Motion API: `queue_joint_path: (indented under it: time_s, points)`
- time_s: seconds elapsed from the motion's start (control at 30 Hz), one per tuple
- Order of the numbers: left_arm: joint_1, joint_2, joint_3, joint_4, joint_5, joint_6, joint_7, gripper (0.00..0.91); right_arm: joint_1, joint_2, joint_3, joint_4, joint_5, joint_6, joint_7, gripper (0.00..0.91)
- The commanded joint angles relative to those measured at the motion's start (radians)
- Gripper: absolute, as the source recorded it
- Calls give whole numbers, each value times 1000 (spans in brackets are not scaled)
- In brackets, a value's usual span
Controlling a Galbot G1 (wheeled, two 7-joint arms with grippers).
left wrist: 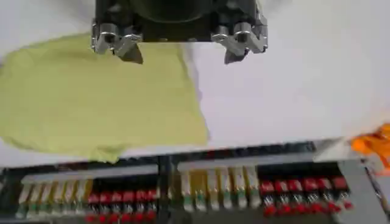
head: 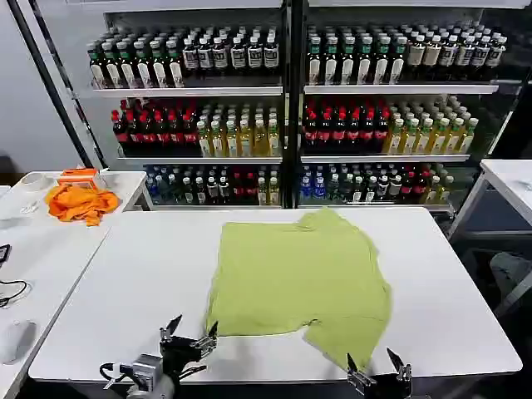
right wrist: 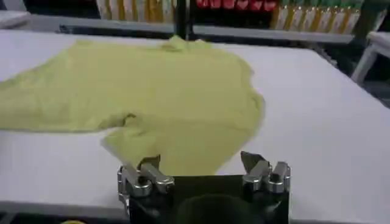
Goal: Fold and organize the clothes.
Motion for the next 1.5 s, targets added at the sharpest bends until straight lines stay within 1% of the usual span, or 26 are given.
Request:
queue_joint_path:
  time_s: [0.03, 0.17, 0.2, 0.23, 0.27, 0.3, 0.33, 0.37, 0.57, 0.77, 1.07, 1.23, 1.5]
  points:
    - [-67, 20, 69, 85, -24, 60, -10, 907, -5, 2, -24, -18, -2, -22, 4, 907]
    - [-74, 24, 73, 96, -24, 60, -19, 907, -2, 2, -34, -25, -2, -21, 4, 907]
    - [-73, 24, 74, 95, -24, 59, -20, 312, -2, 2, -36, -25, -1, -19, 4, 907]
    - [-70, 22, 74, 93, -24, 57, -21, 131, -1, 1, -38, -28, 1, -17, 3, 695]
    - [-68, 21, 74, 93, -24, 57, -22, 20, -1, 1, -40, -30, 4, -14, 4, 514]
    - [-68, 20, 75, 93, -24, 57, -22, 20, 1, 2, -42, -32, 8, -11, 4, 312]
    - [-68, 18, 75, 97, -24, 57, -22, 20, 3, 2, -44, -33, 15, -8, 6, 40]
    - [-68, 17, 76, 100, -25, 57, -22, 20, 6, 3, -45, -36, 27, -9, 10, 0]
    - [-69, 12, 78, 107, -36, 56, -20, 20, 19, 2, -43, -47, 82, -8, 17, 0]
    - [-67, 8, 79, 104, -43, 51, -15, 20, 12, 0, -39, -40, 86, 4, 13, 0]
    - [-38, 3, 53, 41, -48, 24, 2, 20, -24, -17, -1, 10, 54, 47, -10, 0]
    - [-18, 5, 29, 6, -49, 15, 2, 20, -51, -29, 18, 51, 44, 66, -15, 0]
    - [51, 14, -29, -115, -52, 8, 6, 20, -141, -48, 48, 158, 4, 97, -25, 0]
